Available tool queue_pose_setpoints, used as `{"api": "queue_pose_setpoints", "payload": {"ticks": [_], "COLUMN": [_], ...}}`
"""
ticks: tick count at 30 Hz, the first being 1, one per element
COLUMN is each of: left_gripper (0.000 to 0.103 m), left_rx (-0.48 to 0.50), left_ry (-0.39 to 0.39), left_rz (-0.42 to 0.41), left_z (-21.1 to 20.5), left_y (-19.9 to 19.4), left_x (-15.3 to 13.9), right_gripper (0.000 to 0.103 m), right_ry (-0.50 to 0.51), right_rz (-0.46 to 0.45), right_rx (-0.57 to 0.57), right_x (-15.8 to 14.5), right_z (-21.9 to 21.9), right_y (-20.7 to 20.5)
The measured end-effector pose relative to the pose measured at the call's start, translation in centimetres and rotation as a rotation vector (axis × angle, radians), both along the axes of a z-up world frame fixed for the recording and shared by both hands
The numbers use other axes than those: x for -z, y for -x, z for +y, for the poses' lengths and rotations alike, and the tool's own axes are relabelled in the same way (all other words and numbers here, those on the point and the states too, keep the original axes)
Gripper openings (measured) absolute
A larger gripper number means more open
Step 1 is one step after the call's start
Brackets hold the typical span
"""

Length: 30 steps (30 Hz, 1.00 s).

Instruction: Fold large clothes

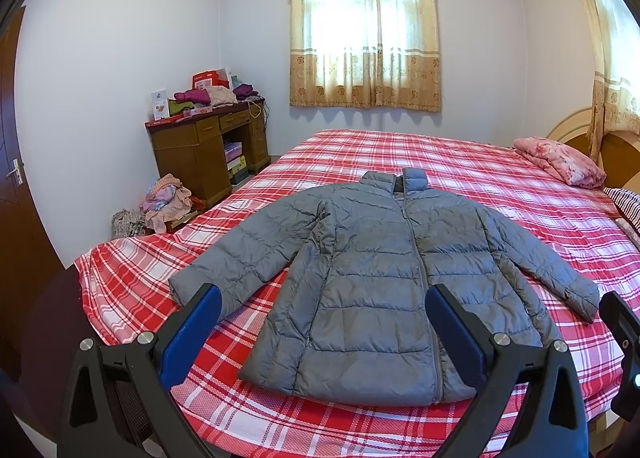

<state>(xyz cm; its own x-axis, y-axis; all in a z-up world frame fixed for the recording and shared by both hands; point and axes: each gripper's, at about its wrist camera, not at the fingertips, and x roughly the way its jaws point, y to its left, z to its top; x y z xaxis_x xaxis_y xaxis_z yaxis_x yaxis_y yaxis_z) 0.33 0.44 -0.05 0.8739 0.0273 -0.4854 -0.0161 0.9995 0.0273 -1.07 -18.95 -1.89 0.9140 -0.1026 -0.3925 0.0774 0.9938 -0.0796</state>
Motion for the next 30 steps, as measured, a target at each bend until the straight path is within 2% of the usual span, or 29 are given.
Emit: {"api": "queue_pose_setpoints", "payload": {"ticks": [30], "left_gripper": [0.102], "left_rx": [-0.004], "left_ry": [-0.004], "left_rz": [0.003], "left_z": [0.27], "left_y": [-0.18], "left_x": [0.16], "right_gripper": [0.103], "right_ry": [-0.004], "right_rz": [0.018], "right_rx": [0.001], "right_x": [0.17], "right_z": [0.07], "right_y": [-0.29]}}
